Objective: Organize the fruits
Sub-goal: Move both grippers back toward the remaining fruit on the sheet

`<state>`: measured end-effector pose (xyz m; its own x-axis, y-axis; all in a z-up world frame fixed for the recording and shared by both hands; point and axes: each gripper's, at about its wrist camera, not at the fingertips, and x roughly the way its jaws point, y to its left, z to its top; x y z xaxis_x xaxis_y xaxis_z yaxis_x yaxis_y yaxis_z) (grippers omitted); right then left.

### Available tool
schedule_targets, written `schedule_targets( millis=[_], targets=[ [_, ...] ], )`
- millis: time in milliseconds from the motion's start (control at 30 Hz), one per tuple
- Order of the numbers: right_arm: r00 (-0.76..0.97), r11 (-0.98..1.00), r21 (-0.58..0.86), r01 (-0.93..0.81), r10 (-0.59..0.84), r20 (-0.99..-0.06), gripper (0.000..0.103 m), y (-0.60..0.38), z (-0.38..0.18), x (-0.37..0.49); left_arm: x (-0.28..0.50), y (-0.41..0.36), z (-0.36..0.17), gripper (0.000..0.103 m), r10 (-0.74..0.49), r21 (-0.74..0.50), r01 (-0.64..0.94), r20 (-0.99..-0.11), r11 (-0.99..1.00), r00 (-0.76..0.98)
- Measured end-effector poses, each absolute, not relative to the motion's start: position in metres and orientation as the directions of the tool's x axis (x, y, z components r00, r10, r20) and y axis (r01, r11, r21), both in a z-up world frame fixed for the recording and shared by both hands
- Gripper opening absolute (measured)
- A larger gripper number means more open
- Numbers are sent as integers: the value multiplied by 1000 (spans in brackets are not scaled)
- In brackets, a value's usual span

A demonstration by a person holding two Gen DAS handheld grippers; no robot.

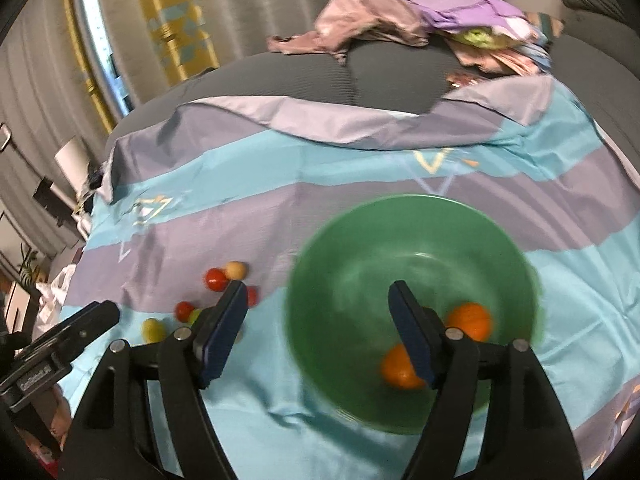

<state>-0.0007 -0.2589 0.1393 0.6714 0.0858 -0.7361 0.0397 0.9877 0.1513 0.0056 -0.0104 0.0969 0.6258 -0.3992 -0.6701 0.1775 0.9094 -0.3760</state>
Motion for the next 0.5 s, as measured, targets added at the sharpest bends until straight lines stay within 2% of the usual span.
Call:
schedule_targets(
  millis=[233, 367, 500],
  targets=[
    [639, 987, 139, -86, 162, -752, 74, -199, 148, 22, 10, 27, 90, 70, -361, -402, 94, -666, 911, 653],
    [645, 986, 112, -123, 165, -746, 74, -186, 145, 30, 13, 38, 88, 70, -296, -366, 44, -670, 930, 681],
    [600, 977, 159, -140, 211, -772, 74, -190, 126, 36, 18, 42, 80, 70, -271, -346, 23, -691, 938, 670]
  ],
)
